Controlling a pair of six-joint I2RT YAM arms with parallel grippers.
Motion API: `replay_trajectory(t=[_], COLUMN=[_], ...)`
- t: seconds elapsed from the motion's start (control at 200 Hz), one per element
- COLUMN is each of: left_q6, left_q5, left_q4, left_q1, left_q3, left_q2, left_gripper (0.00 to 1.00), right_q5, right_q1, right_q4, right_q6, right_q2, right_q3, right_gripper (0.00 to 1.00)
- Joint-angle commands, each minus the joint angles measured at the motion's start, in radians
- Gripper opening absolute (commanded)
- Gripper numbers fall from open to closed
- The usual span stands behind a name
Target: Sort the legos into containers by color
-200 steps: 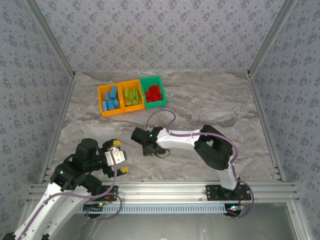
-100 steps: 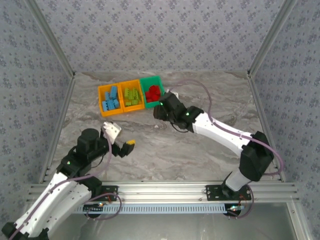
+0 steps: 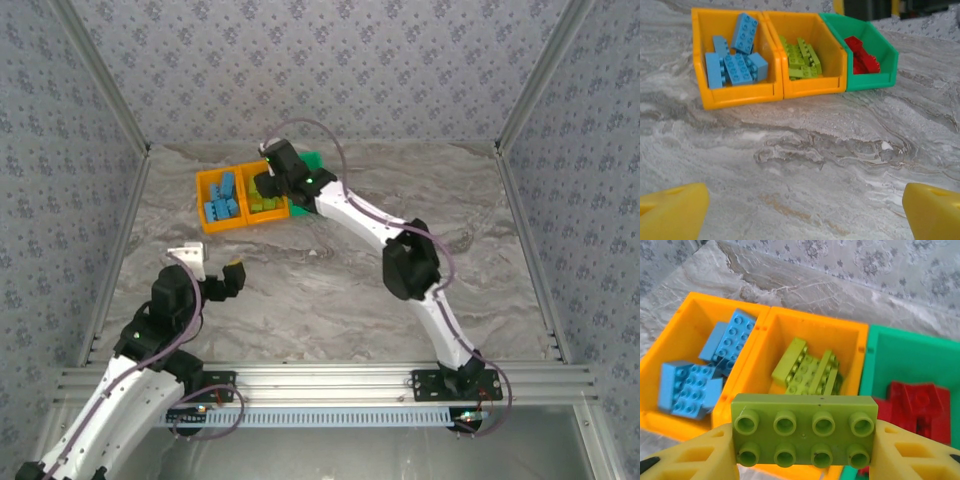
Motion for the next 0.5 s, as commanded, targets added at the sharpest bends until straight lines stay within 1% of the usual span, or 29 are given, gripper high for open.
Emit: replay_trajectory(t=[0.0, 0.1, 0.205, 0.25, 0.295, 0.425, 0.495], left_q6=[-0.048, -0.042, -0.036, -0.035, -0.041, -0.054, -0.034], left_q5=[0.003, 0.005, -0.004, -0.017, -0.037, -0.124, -0.191], left_q4=[-0.053, -0.08, -0.065, -0.06, -0.052, 0.006, 0.065], left_q1=[0.006, 0.004, 0.007, 0.006, 0.007, 0.009, 0.012], left_q3=[0.011, 0.02, 0.014, 0.013, 0.015, 0.01, 0.003], left_q2=[0.002, 0.023, 0.052, 0.068, 0.086, 0.139, 0.167], left_gripper=[0.99, 0.99, 0.99, 0.99, 0.99, 0.99, 0.99], right_q5=[-0.004, -0.047, -0.057, -0.054, -0.06, -0.052, -0.092], right_q1=[-0.026, -0.033, -0.036, -0.037, -0.041, -0.044, -0.048], right_q4=[-0.17, -0.279, -0.403, -0.393, -0.438, -0.606, -0.733], right_q6=[-0.149, -0.194, -0.214, -0.214, -0.216, -0.256, -0.314], right_q2=[0.164, 0.338, 0.518, 0.499, 0.496, 0.416, 0.359], right_q3=[0.254, 0.56, 0.927, 0.893, 0.929, 0.93, 0.929], right_gripper=[0.59, 0.65, 0.78, 0.8, 0.82, 0.86, 0.88])
